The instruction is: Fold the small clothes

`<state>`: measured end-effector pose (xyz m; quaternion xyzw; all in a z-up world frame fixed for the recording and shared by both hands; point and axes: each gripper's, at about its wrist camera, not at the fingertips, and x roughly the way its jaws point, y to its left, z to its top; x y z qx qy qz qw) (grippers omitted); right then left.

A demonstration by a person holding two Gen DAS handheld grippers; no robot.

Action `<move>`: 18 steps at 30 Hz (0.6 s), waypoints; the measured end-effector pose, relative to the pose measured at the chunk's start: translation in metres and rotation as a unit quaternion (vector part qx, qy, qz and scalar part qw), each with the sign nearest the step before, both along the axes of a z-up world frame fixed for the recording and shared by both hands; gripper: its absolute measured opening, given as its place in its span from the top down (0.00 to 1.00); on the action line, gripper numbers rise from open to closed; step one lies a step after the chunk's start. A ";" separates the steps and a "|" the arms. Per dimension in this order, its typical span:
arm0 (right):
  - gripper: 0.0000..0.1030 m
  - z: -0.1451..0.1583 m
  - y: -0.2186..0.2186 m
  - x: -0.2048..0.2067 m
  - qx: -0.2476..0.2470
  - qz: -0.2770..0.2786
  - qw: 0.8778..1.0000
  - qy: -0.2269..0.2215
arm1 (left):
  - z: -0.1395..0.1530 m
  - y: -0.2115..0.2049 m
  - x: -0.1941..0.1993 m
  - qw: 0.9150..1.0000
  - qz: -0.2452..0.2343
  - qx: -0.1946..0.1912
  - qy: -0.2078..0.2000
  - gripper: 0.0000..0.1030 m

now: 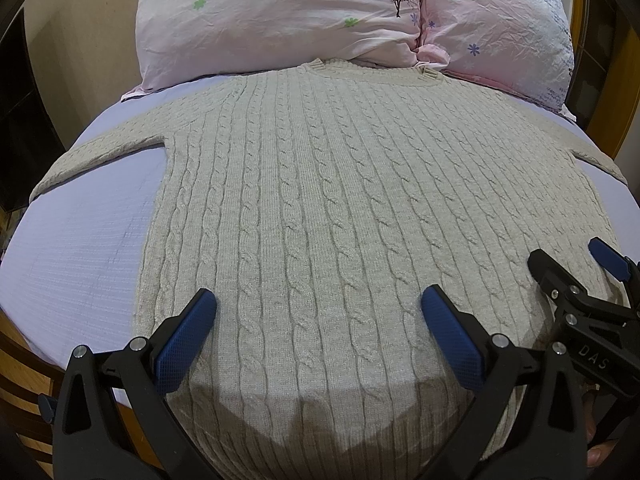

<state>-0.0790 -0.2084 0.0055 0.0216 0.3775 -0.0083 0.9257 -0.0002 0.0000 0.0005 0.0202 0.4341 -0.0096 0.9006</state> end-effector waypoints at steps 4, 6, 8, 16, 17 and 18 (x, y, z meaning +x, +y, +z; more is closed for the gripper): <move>0.02 0.000 0.000 0.000 0.000 0.000 1.000 0.000 | 0.000 0.000 0.000 1.000 0.000 0.000 0.000 0.01; 0.02 0.000 0.000 0.000 0.000 0.000 1.000 0.000 | 0.000 0.000 0.000 1.000 0.000 0.000 0.000 0.01; 0.02 0.000 0.000 0.000 0.000 0.000 1.000 0.000 | 0.000 0.000 0.000 1.000 0.000 0.000 -0.001 0.01; 0.02 0.002 0.000 -0.002 0.000 0.000 1.000 -0.006 | 0.000 0.000 0.000 1.000 0.000 0.000 -0.003 0.01; 0.02 0.002 -0.001 -0.002 0.000 0.000 1.000 -0.008 | 0.000 0.000 0.000 1.000 0.000 0.000 -0.005 0.01; 0.02 0.003 0.001 -0.003 0.000 0.000 1.000 -0.011 | -0.001 0.001 0.001 1.000 -0.001 0.000 -0.006 0.01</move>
